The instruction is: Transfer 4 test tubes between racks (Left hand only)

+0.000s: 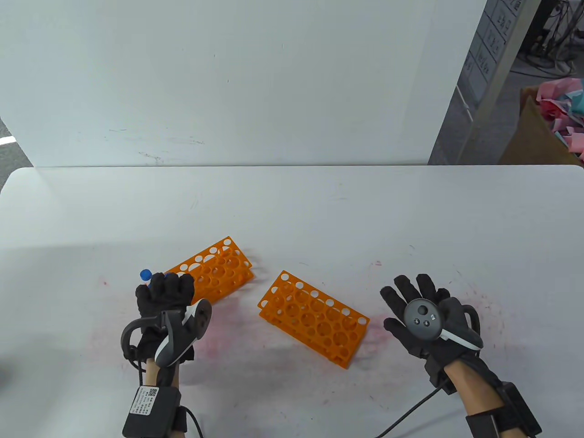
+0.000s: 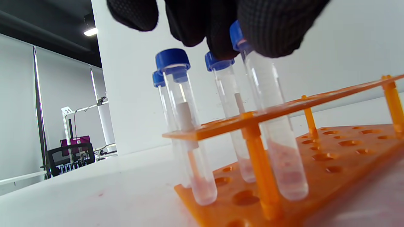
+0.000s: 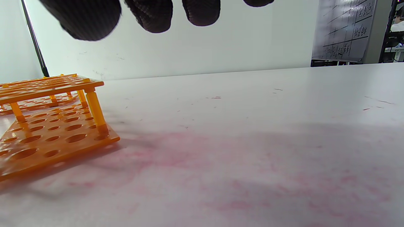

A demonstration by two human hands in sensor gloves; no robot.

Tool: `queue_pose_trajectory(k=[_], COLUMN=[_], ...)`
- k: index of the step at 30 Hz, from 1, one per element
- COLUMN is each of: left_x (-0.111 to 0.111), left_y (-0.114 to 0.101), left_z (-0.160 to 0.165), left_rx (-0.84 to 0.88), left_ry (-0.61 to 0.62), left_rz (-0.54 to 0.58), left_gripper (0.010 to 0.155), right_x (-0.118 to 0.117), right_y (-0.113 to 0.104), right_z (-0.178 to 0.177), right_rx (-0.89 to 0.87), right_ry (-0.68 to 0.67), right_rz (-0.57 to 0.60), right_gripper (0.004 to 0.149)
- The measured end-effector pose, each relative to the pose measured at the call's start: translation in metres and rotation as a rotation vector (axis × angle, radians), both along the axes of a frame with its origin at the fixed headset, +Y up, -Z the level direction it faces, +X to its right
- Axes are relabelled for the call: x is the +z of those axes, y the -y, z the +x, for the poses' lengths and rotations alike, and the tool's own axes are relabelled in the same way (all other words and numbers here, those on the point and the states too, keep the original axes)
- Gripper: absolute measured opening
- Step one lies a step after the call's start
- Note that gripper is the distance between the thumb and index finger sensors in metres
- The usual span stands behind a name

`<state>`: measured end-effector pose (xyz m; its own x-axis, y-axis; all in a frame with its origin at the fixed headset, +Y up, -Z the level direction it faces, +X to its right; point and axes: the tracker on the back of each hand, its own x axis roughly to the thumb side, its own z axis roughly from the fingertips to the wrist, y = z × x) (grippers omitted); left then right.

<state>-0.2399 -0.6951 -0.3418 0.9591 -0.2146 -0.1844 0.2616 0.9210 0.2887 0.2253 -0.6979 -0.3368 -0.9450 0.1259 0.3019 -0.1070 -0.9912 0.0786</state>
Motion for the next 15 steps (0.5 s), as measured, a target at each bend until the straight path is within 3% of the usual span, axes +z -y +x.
queue_pose_trajectory(k=[15], left_x=[0.009], left_y=[-0.02], left_z=[0.003], left_rx=[-0.022], left_ry=[0.036], left_rz=[0.112], left_gripper=[0.053], right_x=[-0.001], right_y=[0.0], right_z=[0.003], right_rx=[-0.004], right_ry=[0.024], right_rz=[-0.015], right_gripper=[0.065])
